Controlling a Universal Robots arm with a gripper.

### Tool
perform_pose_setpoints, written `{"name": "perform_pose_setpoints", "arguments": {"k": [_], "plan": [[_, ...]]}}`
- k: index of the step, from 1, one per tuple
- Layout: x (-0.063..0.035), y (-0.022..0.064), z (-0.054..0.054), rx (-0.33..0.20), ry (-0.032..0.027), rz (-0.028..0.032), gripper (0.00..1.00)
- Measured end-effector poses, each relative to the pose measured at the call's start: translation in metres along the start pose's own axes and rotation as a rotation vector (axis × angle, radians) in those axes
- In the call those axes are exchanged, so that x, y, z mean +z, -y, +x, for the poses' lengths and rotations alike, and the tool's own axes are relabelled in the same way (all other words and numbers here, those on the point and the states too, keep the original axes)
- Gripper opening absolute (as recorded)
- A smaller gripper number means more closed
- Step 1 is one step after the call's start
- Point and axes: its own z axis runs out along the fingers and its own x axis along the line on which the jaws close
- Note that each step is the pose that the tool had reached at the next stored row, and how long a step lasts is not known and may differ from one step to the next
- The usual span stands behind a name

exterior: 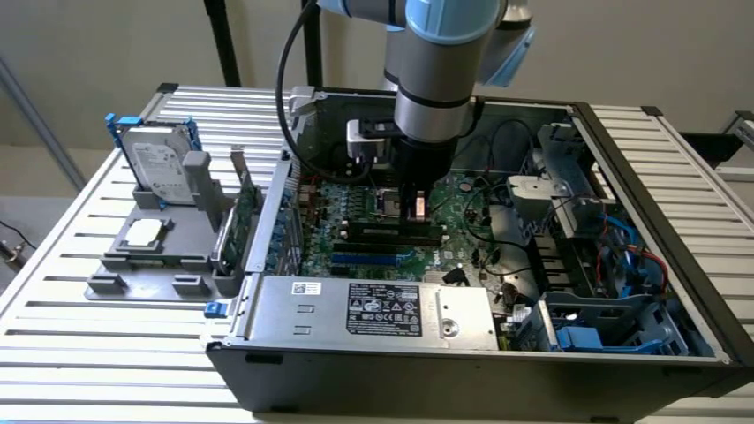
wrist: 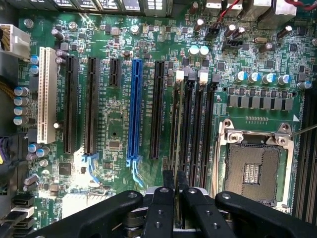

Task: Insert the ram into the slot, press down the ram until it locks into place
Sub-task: 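Insert the ram into the slot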

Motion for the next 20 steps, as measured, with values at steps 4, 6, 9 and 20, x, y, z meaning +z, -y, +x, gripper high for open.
{"name": "perform_pose_setpoints", "arguments": {"k": [4, 6, 9, 20], "plan": [[0.0021, 0.0001, 0.000, 0.000, 0.0000, 0.0000, 0.13], [0.0029, 0.0001, 0.000, 0.000, -0.0002, -0.0001, 0.13], [0.0031, 0.0001, 0.000, 0.000, -0.0004, -0.0001, 0.15], [-0.0177, -0.0040, 0.000, 0.000, 0.0024, -0.0029, 0.21]]}}
